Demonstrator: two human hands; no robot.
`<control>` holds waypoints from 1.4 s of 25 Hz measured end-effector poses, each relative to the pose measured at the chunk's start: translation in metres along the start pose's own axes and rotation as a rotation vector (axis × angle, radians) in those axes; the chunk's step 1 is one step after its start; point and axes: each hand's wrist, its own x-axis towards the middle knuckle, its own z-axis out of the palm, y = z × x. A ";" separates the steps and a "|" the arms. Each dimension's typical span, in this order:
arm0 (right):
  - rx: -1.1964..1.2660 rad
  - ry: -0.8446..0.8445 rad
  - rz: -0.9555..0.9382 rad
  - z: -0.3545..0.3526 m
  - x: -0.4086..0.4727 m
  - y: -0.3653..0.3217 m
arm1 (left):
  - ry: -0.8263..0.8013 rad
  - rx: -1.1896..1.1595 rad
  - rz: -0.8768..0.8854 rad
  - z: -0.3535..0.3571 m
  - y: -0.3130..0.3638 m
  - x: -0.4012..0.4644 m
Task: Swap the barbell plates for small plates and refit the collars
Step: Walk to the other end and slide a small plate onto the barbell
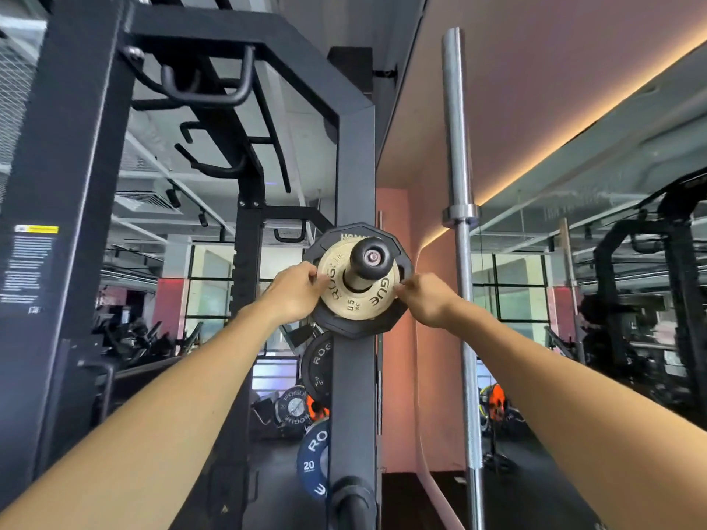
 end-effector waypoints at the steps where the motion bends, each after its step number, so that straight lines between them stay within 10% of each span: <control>1: 0.022 -0.011 0.026 0.006 0.007 0.002 | 0.018 0.006 0.001 0.005 -0.001 0.005; 14: 0.523 0.026 0.030 -0.012 -0.026 -0.009 | -0.087 -0.494 -0.140 -0.016 0.033 -0.023; 35: 0.685 -0.193 -0.055 -0.056 -0.252 -0.200 | -0.008 -0.439 -0.248 -0.246 0.059 -0.269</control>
